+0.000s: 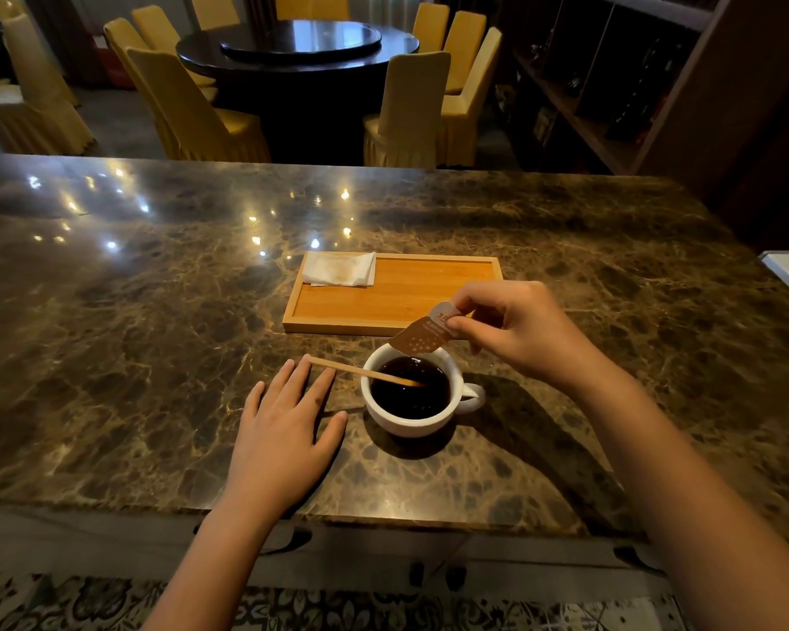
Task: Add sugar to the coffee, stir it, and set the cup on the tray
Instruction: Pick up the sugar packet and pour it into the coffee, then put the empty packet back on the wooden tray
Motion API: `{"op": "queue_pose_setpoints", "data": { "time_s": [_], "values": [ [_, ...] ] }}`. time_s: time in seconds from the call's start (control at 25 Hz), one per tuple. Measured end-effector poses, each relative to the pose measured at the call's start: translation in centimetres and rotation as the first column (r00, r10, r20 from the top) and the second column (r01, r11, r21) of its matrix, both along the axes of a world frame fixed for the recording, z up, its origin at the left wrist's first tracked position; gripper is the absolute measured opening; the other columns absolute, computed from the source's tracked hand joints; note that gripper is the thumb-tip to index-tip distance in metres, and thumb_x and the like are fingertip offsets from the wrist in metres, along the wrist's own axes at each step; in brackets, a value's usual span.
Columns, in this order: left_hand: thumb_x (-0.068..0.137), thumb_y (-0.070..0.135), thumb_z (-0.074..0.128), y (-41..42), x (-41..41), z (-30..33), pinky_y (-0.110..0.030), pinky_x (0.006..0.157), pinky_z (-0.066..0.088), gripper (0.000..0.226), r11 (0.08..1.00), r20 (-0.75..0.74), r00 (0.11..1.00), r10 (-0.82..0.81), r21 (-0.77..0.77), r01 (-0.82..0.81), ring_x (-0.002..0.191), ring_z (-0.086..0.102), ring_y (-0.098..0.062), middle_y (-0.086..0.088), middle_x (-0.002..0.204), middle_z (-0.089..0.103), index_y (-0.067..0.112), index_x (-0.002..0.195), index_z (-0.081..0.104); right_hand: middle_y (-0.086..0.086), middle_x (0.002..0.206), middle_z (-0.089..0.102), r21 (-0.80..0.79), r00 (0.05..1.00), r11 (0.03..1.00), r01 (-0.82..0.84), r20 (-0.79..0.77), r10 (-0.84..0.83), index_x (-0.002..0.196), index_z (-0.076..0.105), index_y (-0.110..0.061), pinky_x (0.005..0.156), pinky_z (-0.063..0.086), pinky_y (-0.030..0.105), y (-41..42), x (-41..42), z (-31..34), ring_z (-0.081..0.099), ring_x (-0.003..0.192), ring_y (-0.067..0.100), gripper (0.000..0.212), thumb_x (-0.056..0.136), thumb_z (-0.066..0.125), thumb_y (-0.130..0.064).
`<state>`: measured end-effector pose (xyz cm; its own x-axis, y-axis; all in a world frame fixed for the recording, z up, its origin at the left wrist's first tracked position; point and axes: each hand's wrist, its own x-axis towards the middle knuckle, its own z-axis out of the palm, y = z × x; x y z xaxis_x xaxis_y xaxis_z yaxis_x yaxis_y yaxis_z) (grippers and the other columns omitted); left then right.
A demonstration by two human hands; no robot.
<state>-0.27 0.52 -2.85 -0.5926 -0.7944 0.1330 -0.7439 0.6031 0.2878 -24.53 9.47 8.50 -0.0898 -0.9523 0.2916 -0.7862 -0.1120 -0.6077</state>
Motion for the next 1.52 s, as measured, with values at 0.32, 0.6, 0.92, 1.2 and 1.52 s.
{"op": "queue_pose_setpoints", "data": {
  "time_s": [0.32, 0.6, 0.92, 1.2, 1.52],
  "values": [
    [0.088, 0.055, 0.028, 0.0, 0.0, 0.0, -0.041, 0.115, 0.002, 0.060, 1.000, -0.010, 1.000, -0.002, -0.002, 0.002, 0.142, 0.001, -0.012, 0.001, 0.155, 0.015, 0.030, 0.142, 0.017, -0.002, 0.066, 0.070, 0.000, 0.820, 0.990, 0.144, 0.560, -0.119, 0.085, 0.058, -0.026, 0.044, 0.046, 0.018, 0.0, -0.2, -1.7, 0.060, 0.046, 0.008, 0.021, 0.084, 0.065, -0.006],
    [0.088, 0.055, 0.027, 0.0, 0.0, -0.1, -0.041, 0.115, 0.002, 0.061, 1.000, -0.011, 1.000, -0.007, -0.006, 0.007, 0.141, -0.001, -0.010, 0.001, 0.155, 0.014, 0.029, 0.142, 0.018, -0.002, 0.071, 0.075, 0.054, 0.432, 0.964, 0.260, 0.886, -0.166, 0.099, 0.062, -0.028, 0.036, 0.040, 0.012, 0.3, 0.2, -4.1, 0.053, 0.040, 0.003, 0.024, 0.087, 0.059, -0.007],
    [0.088, 0.055, 0.028, 0.0, 0.1, 0.0, -0.040, 0.115, 0.001, 0.060, 1.000, -0.004, 1.000, -0.002, -0.014, 0.002, 0.141, -0.001, -0.009, 0.001, 0.155, 0.013, 0.030, 0.142, 0.016, -0.001, 0.067, 0.063, 0.035, 0.413, 0.934, 0.356, 0.890, -0.190, 0.080, 0.058, -0.020, 0.039, 0.040, 0.014, 0.1, -0.4, -4.5, 0.052, 0.047, 0.004, 0.017, 0.091, 0.053, -0.009],
    [0.088, 0.056, 0.026, 0.0, 0.0, -0.1, -0.040, 0.115, 0.001, 0.061, 1.000, 0.006, 1.000, -0.001, -0.012, 0.001, 0.136, -0.007, -0.005, 0.002, 0.155, 0.011, 0.030, 0.142, 0.015, 0.005, 0.085, 0.072, 0.152, 0.402, 0.839, 0.523, 0.824, -0.400, 0.080, 0.063, -0.016, 0.049, 0.053, 0.015, -0.8, -2.7, -4.2, 0.070, 0.061, 0.011, 0.009, 0.086, 0.063, -0.009],
    [0.088, 0.056, 0.025, 0.0, 0.1, 0.0, -0.038, 0.114, -0.001, 0.061, 1.000, 0.015, 1.000, 0.001, -0.013, -0.001, 0.137, -0.009, -0.005, 0.003, 0.155, 0.010, 0.030, 0.142, 0.015, -0.006, 0.079, 0.061, 0.195, 0.533, 0.669, 0.717, 0.464, -0.707, 0.078, 0.064, -0.020, 0.077, 0.055, 0.039, -5.8, -5.6, -7.0, 0.061, 0.086, 0.019, 0.006, 0.084, 0.065, -0.020]
  ]
}}
